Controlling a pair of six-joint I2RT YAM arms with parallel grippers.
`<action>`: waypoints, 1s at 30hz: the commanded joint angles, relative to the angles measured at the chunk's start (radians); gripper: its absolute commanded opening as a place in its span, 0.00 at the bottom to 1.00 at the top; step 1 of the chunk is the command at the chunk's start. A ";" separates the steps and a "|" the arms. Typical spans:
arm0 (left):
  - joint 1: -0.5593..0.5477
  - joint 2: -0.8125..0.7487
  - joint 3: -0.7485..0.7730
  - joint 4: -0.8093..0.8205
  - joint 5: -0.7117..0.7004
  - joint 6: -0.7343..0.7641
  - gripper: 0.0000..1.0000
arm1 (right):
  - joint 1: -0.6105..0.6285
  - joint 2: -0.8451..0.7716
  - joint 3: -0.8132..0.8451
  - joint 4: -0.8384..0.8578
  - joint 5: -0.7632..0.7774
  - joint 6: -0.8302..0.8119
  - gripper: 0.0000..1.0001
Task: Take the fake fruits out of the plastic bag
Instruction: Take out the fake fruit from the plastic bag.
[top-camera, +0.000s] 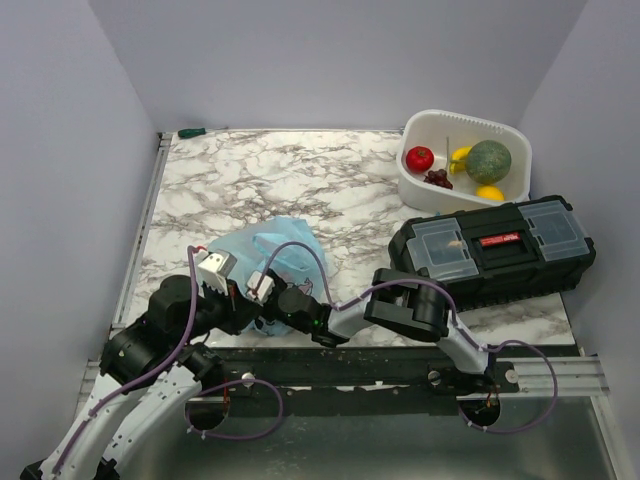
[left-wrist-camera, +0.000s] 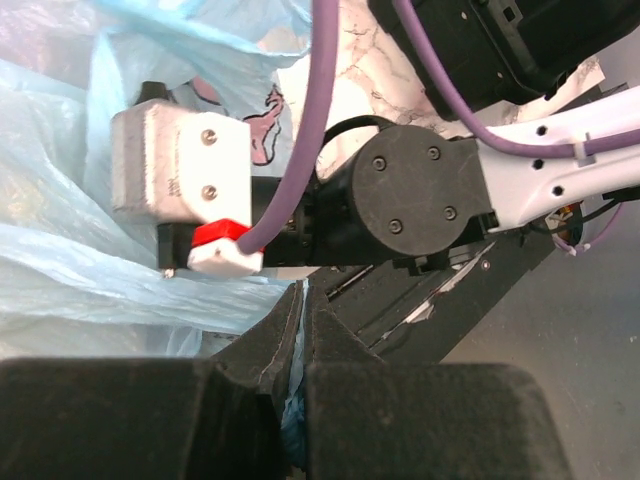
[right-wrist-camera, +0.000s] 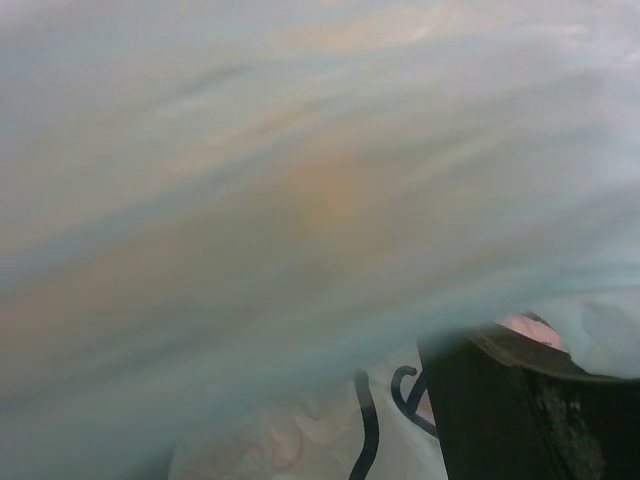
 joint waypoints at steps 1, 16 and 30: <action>-0.007 0.000 -0.008 0.027 0.025 0.016 0.00 | -0.004 0.086 0.077 0.060 -0.020 -0.084 0.85; -0.012 -0.023 -0.008 0.023 -0.028 0.001 0.00 | -0.007 -0.011 -0.021 0.157 0.177 -0.100 0.31; -0.012 0.157 0.003 0.003 -0.102 -0.033 0.00 | -0.006 -0.303 -0.235 -0.056 0.201 0.056 0.16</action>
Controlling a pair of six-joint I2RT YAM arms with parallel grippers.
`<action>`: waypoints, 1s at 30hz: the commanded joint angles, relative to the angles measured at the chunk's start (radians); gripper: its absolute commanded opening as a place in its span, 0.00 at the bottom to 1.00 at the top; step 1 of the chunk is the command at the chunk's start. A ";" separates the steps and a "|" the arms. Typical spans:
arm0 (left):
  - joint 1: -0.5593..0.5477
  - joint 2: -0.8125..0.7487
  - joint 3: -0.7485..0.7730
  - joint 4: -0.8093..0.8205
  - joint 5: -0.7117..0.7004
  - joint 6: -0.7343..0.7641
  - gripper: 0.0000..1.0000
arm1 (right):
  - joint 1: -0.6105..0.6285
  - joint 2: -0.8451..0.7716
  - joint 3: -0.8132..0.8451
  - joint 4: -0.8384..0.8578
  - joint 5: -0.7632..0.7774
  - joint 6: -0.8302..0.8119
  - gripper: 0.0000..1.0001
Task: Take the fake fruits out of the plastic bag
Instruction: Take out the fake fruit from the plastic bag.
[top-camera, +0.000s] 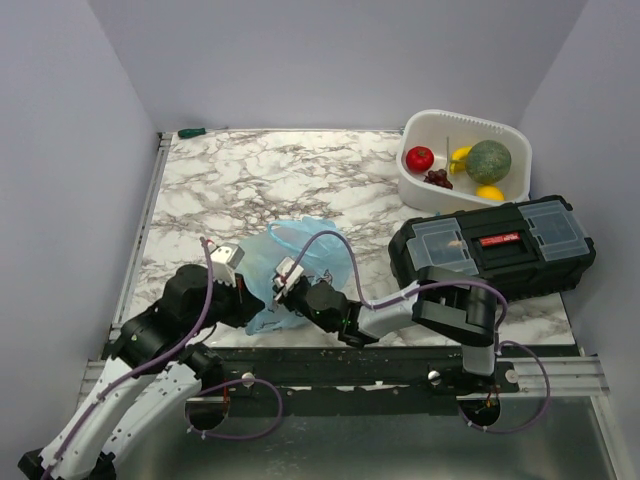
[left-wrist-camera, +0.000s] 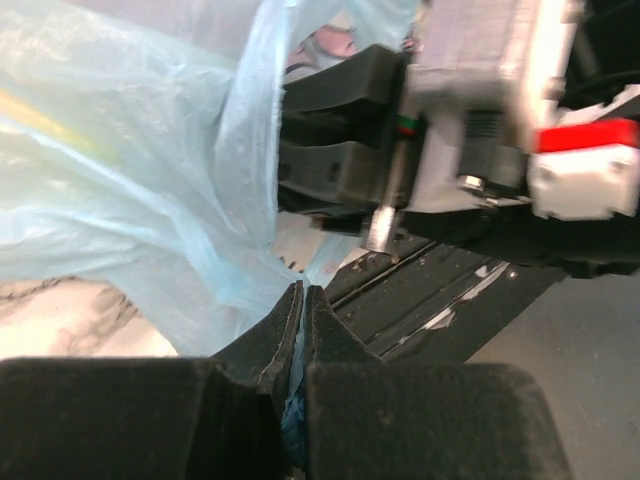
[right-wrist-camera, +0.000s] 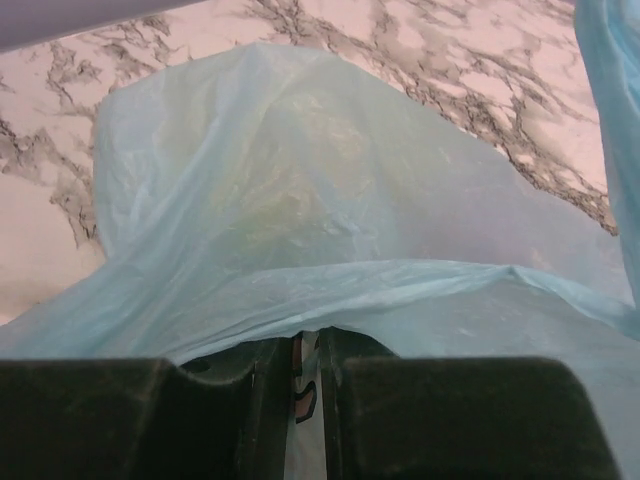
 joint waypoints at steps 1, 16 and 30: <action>-0.006 0.100 0.009 -0.013 -0.053 -0.019 0.00 | 0.000 -0.048 -0.047 -0.106 0.010 0.079 0.16; -0.005 -0.121 0.000 0.001 -0.091 -0.035 0.00 | 0.000 -0.110 -0.077 -0.180 -0.129 0.291 0.60; -0.006 -0.059 0.029 0.159 0.188 -0.023 0.00 | -0.005 0.059 0.057 0.072 -0.041 0.449 0.77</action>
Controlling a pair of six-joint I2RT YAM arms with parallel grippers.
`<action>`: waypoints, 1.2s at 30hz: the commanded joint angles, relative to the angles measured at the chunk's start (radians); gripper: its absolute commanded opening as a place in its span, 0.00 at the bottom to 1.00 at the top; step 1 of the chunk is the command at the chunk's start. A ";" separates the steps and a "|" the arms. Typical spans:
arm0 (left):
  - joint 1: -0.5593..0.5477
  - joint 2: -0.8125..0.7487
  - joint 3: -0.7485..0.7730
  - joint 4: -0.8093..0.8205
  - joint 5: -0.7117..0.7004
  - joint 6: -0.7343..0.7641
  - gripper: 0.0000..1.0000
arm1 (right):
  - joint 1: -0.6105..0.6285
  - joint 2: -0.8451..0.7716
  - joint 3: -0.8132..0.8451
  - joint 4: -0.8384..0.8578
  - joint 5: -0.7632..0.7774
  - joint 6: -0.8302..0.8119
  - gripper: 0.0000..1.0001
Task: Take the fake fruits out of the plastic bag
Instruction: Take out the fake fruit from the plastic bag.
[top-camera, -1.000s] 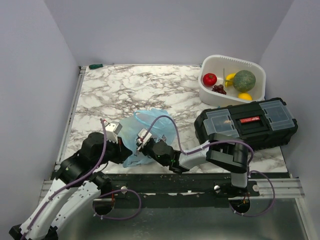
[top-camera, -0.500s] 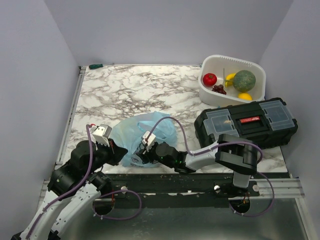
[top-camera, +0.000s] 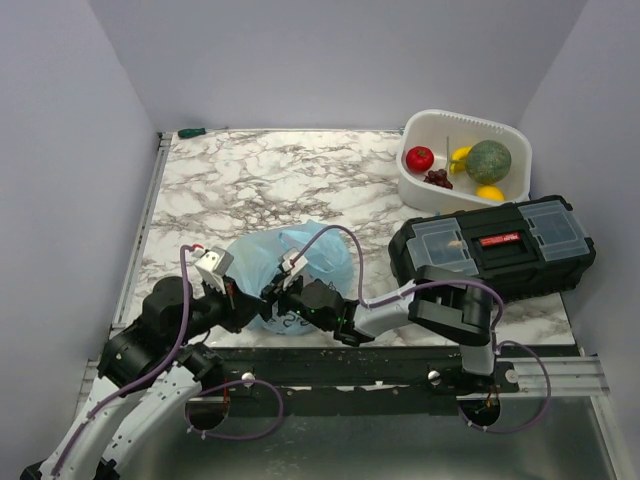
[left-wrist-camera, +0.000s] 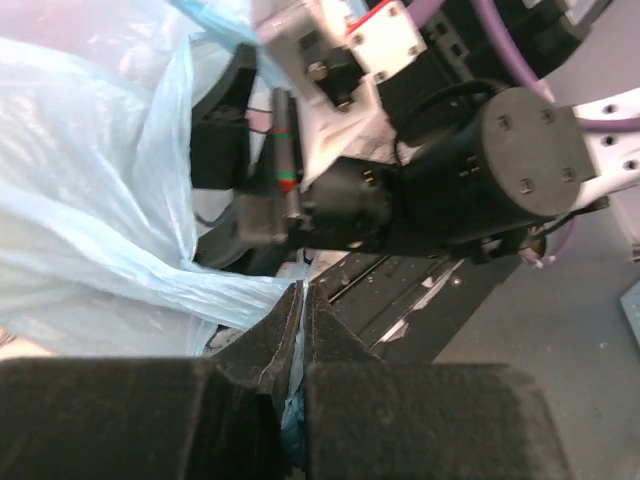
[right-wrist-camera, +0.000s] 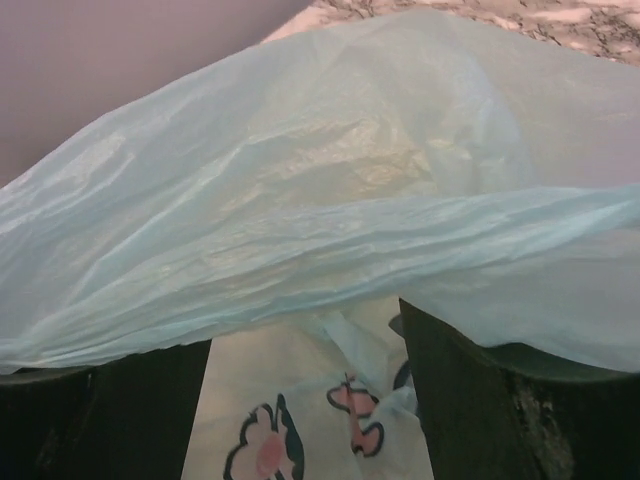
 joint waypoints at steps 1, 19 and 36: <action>-0.008 0.051 0.023 0.159 0.156 -0.032 0.00 | -0.009 0.086 0.048 0.173 0.017 0.015 0.79; -0.031 0.154 -0.008 0.259 0.209 -0.136 0.00 | -0.019 0.402 0.301 0.066 -0.056 -0.143 0.82; -0.029 0.432 0.373 0.252 0.076 -0.039 0.00 | -0.126 0.220 0.083 0.197 -0.218 0.183 0.85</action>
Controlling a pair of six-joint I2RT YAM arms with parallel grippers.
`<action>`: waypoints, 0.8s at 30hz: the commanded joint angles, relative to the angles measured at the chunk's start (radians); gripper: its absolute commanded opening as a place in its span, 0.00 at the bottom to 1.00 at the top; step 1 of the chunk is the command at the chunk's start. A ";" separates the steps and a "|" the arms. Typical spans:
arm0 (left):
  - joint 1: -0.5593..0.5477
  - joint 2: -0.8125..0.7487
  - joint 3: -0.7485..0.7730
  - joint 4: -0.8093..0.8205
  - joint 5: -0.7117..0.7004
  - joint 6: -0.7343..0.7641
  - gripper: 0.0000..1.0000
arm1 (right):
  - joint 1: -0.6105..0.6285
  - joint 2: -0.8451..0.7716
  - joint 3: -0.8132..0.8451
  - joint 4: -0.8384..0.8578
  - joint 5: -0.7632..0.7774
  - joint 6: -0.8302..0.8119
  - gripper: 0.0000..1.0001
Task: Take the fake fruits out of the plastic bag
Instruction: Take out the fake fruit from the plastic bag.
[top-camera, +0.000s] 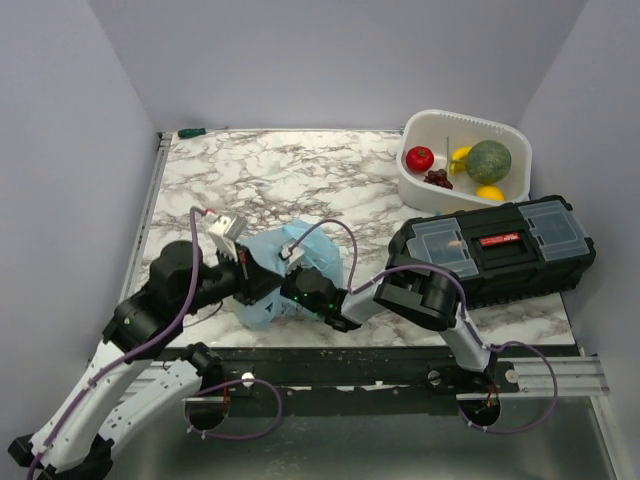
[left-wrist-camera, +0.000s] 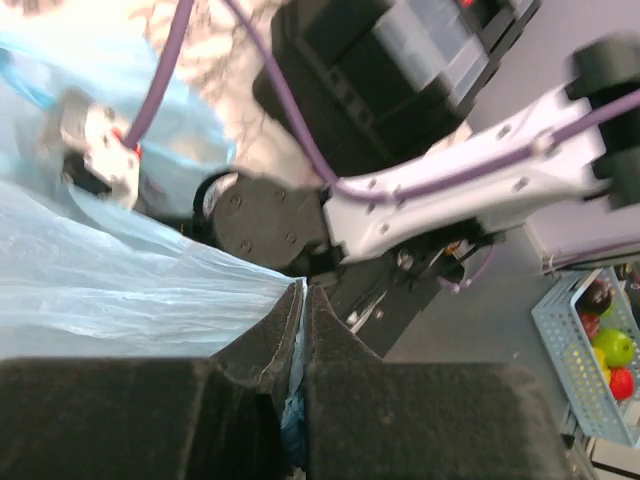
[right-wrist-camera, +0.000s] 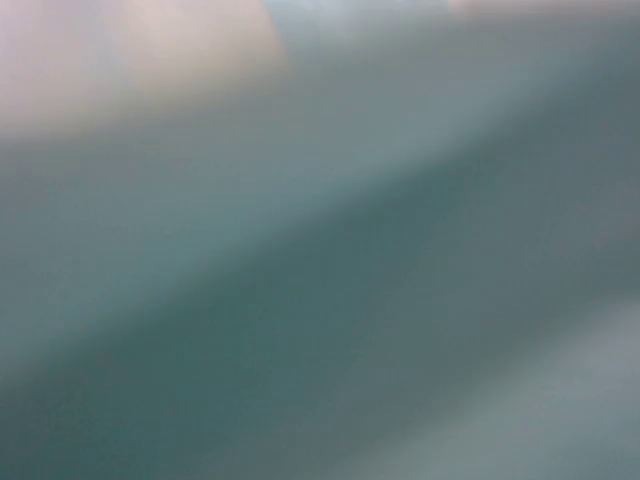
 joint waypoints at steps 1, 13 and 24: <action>-0.005 0.290 0.342 0.056 0.014 0.078 0.00 | -0.046 -0.037 -0.045 0.150 -0.155 0.219 0.86; -0.127 0.197 0.160 -0.093 -0.084 0.055 0.00 | -0.092 -0.120 -0.104 0.095 -0.063 0.324 0.91; -0.127 0.089 0.046 -0.084 -0.104 0.005 0.00 | -0.094 -0.101 -0.043 0.037 -0.118 0.298 0.90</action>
